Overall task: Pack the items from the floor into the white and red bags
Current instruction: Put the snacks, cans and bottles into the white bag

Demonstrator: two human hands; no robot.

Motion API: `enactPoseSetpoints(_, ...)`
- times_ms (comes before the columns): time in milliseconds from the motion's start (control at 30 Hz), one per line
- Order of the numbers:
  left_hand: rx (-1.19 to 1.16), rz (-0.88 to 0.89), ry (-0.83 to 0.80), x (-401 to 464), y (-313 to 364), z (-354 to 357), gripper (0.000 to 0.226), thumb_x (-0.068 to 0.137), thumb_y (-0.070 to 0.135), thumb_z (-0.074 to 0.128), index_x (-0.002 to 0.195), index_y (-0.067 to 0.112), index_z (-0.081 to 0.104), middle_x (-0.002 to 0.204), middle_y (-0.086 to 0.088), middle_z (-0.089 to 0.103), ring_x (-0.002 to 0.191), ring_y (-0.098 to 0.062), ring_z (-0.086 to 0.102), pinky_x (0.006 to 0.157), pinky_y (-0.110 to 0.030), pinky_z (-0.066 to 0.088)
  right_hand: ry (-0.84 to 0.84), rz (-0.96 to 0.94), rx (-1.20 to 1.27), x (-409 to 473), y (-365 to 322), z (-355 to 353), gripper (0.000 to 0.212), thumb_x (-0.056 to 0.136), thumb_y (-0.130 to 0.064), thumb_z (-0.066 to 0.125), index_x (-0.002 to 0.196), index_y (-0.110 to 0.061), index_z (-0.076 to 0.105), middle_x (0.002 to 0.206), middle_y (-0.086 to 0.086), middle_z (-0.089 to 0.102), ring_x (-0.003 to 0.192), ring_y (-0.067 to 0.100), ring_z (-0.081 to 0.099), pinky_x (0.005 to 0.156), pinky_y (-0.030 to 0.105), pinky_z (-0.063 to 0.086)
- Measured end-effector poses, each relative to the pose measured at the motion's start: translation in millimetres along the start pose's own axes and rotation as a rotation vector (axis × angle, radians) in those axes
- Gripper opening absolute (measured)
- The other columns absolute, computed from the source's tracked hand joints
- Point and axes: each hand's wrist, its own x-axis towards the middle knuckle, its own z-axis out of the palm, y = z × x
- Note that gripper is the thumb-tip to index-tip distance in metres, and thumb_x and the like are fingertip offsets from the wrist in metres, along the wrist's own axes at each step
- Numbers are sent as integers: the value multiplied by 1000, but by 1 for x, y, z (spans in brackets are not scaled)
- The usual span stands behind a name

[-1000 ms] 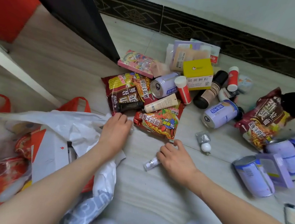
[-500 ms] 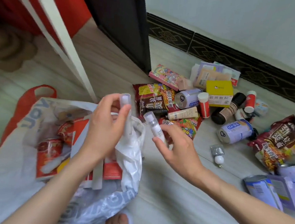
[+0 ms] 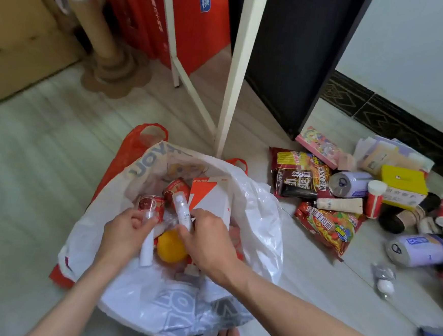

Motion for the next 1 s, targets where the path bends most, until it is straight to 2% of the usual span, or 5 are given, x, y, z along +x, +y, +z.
enactPoseSetpoints(133, -78, 21, 64, 8, 12, 4, 24, 88, 28, 59, 100, 8, 66, 92, -13, 69, 89, -29, 61, 71, -26, 37, -12, -31, -1, 14, -6, 9, 27, 96, -25, 42, 108, -4, 55, 103, 19, 59, 95, 36, 56, 77, 38, 41)
enactPoseSetpoints(333, -97, 121, -144, -6, 11, 12, 37, 94, 23, 48, 129, 13, 52, 119, -9, 62, 107, -22, 59, 86, -23, 40, -86, -177, -135, 5, 5, -7, 34, 92, -18, 45, 125, -10, 50, 118, 12, 54, 108, 29, 52, 83, 33, 38)
enactPoseSetpoints(533, -9, 383, -148, -26, 14, 4, 37, 92, 21, 51, 129, 15, 51, 136, -4, 49, 125, -16, 43, 101, -26, 31, 15, -353, -247, -29, 38, -53, 36, 87, -25, 45, 117, -11, 56, 111, 7, 61, 98, 25, 60, 82, 35, 51)
enactPoseSetpoints(700, -4, 652, -123, -53, 54, 8, 53, 92, 37, 47, 140, 22, 33, 141, 13, 32, 128, 6, 22, 106, -11, 14, 190, -195, -336, -47, 74, -95, 39, 86, -29, 52, 121, -12, 54, 118, 6, 59, 105, 24, 58, 87, 39, 50)
enactPoseSetpoints(1000, 172, 1117, -257, -71, 149, 103, 51, 87, 30, 42, 133, 6, 43, 135, -14, 46, 128, -26, 41, 109, -34, 31, 348, 323, -252, -88, 177, -143, 40, 89, -19, 53, 129, -12, 47, 127, 10, 49, 119, 29, 44, 96, 38, 36)
